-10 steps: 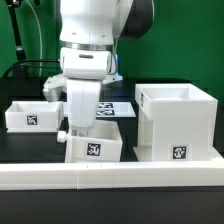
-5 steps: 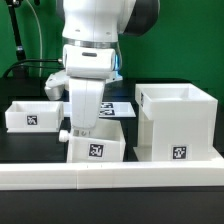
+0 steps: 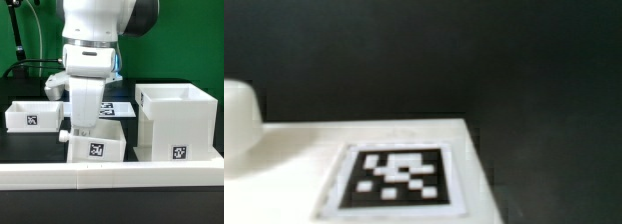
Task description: Assemble drawer
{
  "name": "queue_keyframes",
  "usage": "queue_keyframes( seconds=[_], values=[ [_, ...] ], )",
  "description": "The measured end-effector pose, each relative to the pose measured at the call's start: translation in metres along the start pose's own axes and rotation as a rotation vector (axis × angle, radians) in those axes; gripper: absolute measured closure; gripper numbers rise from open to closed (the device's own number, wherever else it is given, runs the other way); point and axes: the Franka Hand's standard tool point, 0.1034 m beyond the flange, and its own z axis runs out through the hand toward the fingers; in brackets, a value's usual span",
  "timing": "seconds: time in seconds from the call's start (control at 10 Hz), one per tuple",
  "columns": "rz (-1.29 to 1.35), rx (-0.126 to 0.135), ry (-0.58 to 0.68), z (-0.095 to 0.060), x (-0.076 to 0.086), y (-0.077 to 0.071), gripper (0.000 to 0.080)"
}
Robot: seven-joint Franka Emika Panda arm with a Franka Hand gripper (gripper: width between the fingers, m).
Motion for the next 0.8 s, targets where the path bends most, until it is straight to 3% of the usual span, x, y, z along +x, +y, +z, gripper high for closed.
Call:
queue_keyframes(
  seconds=[0.2, 0.4, 0.8],
  values=[
    [-0.017, 0.001, 0.008, 0.001, -0.004, 0.000, 0.0757],
    [-0.023, 0.002, 0.046, 0.002, -0.024, -0.002, 0.0757],
    [0.000, 0.005, 0.060, 0.004, -0.016, -0.003, 0.0757]
  ],
)
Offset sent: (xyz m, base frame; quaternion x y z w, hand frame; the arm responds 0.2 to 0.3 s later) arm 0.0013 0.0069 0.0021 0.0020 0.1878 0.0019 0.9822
